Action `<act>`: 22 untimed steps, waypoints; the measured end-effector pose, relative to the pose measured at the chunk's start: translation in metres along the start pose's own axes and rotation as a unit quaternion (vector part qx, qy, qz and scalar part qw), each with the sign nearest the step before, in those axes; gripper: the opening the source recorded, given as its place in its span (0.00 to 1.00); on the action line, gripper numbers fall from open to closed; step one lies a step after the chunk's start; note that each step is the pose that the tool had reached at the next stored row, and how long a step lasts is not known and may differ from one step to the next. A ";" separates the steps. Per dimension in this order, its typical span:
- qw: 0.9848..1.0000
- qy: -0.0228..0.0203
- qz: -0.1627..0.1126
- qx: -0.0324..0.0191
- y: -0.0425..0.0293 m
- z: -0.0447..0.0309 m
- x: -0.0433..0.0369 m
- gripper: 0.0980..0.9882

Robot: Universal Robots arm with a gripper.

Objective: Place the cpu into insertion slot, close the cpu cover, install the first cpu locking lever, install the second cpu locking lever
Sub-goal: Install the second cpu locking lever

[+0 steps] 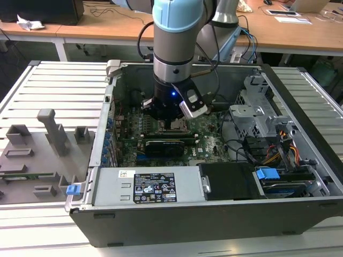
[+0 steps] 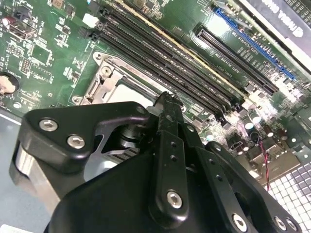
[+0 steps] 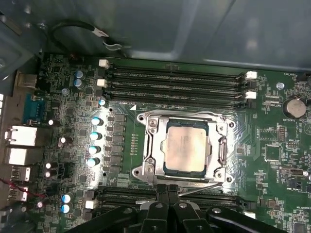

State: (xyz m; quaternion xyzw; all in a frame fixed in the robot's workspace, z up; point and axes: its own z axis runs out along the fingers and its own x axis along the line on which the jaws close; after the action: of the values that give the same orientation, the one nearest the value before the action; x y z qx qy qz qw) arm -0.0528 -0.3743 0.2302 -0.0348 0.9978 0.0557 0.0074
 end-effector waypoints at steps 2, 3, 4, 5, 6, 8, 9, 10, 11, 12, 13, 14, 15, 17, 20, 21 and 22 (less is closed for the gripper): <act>1.000 0.001 0.000 0.000 -0.0004 0.0039 0.0001 0.01; 1.000 0.001 0.000 0.000 -0.0007 0.0062 0.0002 0.01; 1.000 0.001 0.000 0.000 -0.0009 0.0065 0.0003 0.01; 1.000 0.001 0.000 -0.001 -0.0012 0.0067 0.0008 0.01; 1.000 0.001 0.000 -0.002 -0.0017 0.0068 0.0016 0.01; 1.000 0.000 0.000 -0.005 -0.0036 0.0068 0.0042 0.01; 1.000 0.000 0.000 -0.008 -0.0054 0.0067 0.0064 0.01; 1.000 0.000 0.000 -0.009 -0.0066 0.0067 0.0082 0.01; 1.000 0.000 -0.001 -0.012 -0.0073 0.0067 0.0099 0.01; 1.000 0.000 -0.001 -0.013 -0.0078 0.0067 0.0115 0.01; 1.000 0.000 -0.002 -0.016 -0.0084 0.0070 0.0130 0.01; 1.000 0.000 -0.002 -0.017 -0.0087 0.0077 0.0133 0.01; 1.000 0.000 -0.003 -0.018 -0.0088 0.0092 0.0133 0.01; 1.000 0.000 -0.003 -0.021 -0.0093 0.0122 0.0134 0.01; 1.000 -0.001 -0.003 -0.030 -0.0103 0.0158 0.0146 0.01; 0.999 -0.001 -0.003 -0.032 -0.0107 0.0164 0.0149 0.01; 0.999 -0.002 -0.003 -0.035 -0.0114 0.0167 0.0156 0.01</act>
State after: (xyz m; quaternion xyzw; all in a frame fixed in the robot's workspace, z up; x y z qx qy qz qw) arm -0.0673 -0.3848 0.2120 -0.0378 0.9952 0.0903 0.0081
